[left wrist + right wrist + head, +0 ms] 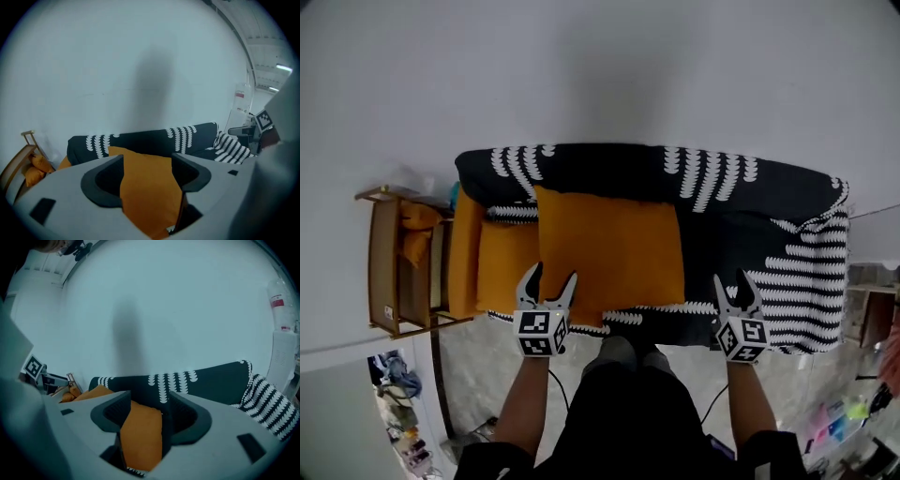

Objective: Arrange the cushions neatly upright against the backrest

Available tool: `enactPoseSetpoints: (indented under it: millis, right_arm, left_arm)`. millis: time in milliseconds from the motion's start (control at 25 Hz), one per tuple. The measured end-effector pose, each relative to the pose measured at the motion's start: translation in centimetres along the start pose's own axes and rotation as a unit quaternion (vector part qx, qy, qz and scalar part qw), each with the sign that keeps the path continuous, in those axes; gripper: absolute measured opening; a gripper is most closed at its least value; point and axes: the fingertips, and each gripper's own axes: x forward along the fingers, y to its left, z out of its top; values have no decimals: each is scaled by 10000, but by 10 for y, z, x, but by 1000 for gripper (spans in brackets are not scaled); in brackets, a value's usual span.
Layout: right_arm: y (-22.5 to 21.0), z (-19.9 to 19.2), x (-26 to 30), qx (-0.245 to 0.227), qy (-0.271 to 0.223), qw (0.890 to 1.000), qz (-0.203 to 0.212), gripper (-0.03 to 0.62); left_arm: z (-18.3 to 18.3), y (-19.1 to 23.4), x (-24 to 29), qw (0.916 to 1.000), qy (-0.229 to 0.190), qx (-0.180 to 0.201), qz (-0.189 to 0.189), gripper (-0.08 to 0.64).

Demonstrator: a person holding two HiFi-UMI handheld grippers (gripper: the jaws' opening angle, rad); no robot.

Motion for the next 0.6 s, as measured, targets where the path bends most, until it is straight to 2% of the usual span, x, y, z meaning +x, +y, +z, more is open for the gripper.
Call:
enactPoseSetpoints:
  millis: [200,440,600]
  right_arm:
    - [24,-38,51,-291,429,9981,346,259]
    - [45,-74,102,-585,811,9938,495,235]
    - [41,-92,126,-614,1131,9906,468,233]
  left_arm:
    - [-21,21,20,9993,357,15,133,345]
    - [-49,46,52,9971,748,-112,98,354]
    - [-55,58,77,9951,973,-186,64,365]
